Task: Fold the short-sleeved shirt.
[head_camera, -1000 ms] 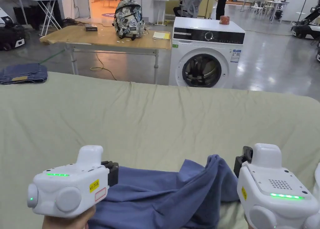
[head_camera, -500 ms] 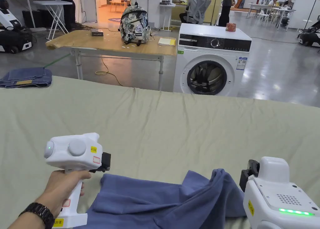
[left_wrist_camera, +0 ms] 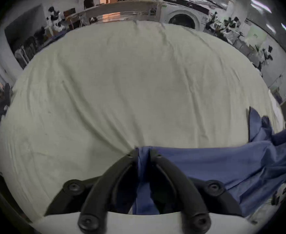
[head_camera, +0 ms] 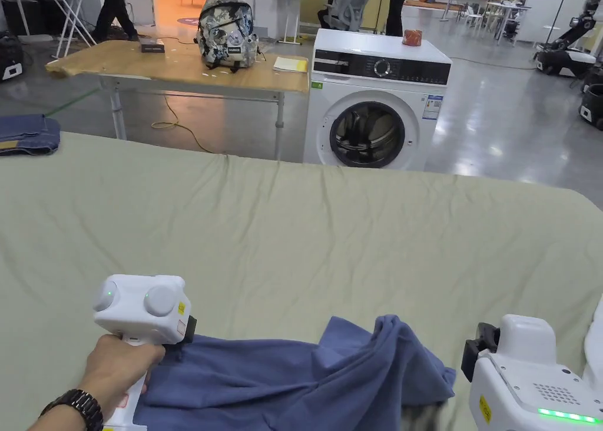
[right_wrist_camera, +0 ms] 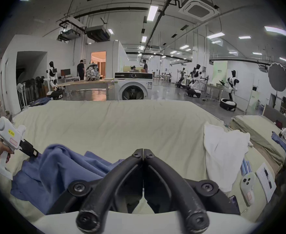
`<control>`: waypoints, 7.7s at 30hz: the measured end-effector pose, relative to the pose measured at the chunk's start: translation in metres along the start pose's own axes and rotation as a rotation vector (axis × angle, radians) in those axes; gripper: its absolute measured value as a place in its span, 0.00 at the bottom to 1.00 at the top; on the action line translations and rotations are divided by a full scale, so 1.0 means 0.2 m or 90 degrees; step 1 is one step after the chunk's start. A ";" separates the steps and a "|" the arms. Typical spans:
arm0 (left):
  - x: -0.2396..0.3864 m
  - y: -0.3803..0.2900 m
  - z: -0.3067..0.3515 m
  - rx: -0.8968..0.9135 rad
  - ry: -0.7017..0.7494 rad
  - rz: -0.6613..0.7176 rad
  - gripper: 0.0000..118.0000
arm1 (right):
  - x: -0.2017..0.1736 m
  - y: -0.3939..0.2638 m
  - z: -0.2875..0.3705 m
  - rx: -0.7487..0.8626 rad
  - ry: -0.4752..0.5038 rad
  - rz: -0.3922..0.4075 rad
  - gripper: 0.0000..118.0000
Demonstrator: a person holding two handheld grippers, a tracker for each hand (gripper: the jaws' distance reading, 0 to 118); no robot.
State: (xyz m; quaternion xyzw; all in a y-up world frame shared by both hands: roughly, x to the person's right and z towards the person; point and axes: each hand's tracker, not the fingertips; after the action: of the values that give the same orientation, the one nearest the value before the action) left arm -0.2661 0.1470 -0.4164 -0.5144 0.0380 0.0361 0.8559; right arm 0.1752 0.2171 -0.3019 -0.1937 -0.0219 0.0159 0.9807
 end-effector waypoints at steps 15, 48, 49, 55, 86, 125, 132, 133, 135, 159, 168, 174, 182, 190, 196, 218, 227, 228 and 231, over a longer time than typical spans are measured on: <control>-0.08 -0.16 0.43 0.131 -0.103 0.024 0.00 | 0.20 0.05 -0.55 -0.283 0.102 -0.079 0.36; -0.42 -0.06 1.18 0.327 -0.041 0.068 0.00 | 0.26 0.60 -0.26 -0.137 0.085 -0.039 0.06; -0.45 -0.04 1.24 0.344 -0.033 0.073 0.00 | 0.27 0.64 -0.23 -0.119 0.082 -0.033 0.06; -0.56 0.15 1.48 0.403 -0.020 0.084 0.00 | 0.29 0.92 -0.14 -0.054 0.068 -0.039 0.06; -0.63 0.16 1.15 0.378 -0.002 0.075 0.00 | 0.19 0.84 -0.41 -0.042 0.029 0.004 0.06; -0.39 -1.09 0.90 0.265 -0.060 0.096 0.54 | 0.07 -0.22 0.43 -0.094 0.024 0.032 0.69; -0.15 -0.88 0.99 0.394 -0.008 0.036 0.32 | -0.16 -0.11 0.39 0.022 0.064 0.025 0.25; -0.10 -0.86 1.00 0.410 0.011 0.023 0.14 | -0.20 -0.08 0.39 0.032 0.064 0.020 0.09; -0.04 -0.83 1.01 0.430 0.037 -0.006 0.03 | -0.26 -0.06 0.39 0.042 0.075 0.018 0.00; -0.24 0.39 0.17 0.086 -0.132 0.010 0.25 | -0.19 -0.19 0.06 -0.083 0.055 0.039 0.00; -0.06 0.47 -0.18 -0.041 -0.068 -0.014 0.62 | -0.11 -0.23 -0.03 -0.120 0.030 0.057 0.00; 0.17 0.33 -0.20 -0.002 0.004 -0.080 0.20 | -0.08 -0.28 -0.04 -0.138 0.025 0.057 0.00; 0.10 0.27 0.00 0.077 -0.060 -0.044 0.00 | 0.06 -0.24 0.00 -0.149 0.013 0.012 0.00; 0.02 0.04 0.41 0.169 -0.090 -0.038 0.00 | 0.46 -0.02 -0.18 -0.236 0.002 -0.003 0.06; -0.02 -0.08 0.49 0.182 -0.088 -0.035 0.00 | 0.57 0.02 -0.47 -0.320 0.005 0.037 0.69; -0.08 -0.18 0.57 0.190 -0.073 -0.016 0.00 | 0.47 -0.02 -0.75 -0.378 0.051 -0.001 0.03; -0.17 0.01 1.02 0.297 -0.072 -0.004 0.00 | 0.41 0.49 -0.40 -0.207 0.083 0.003 0.03; -0.18 0.03 1.08 0.310 -0.070 -0.002 0.00 | 0.39 0.55 -0.36 -0.184 0.090 0.009 0.03; -0.25 0.10 1.26 0.352 -0.060 0.008 0.00 | 0.32 0.73 -0.23 -0.125 0.108 0.013 0.03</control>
State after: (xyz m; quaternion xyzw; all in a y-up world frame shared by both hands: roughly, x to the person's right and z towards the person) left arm -0.3109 0.3779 -0.3098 -0.2586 0.0099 0.0537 0.9644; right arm 0.2388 0.3375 -0.3969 -0.2898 0.0613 0.0071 0.9551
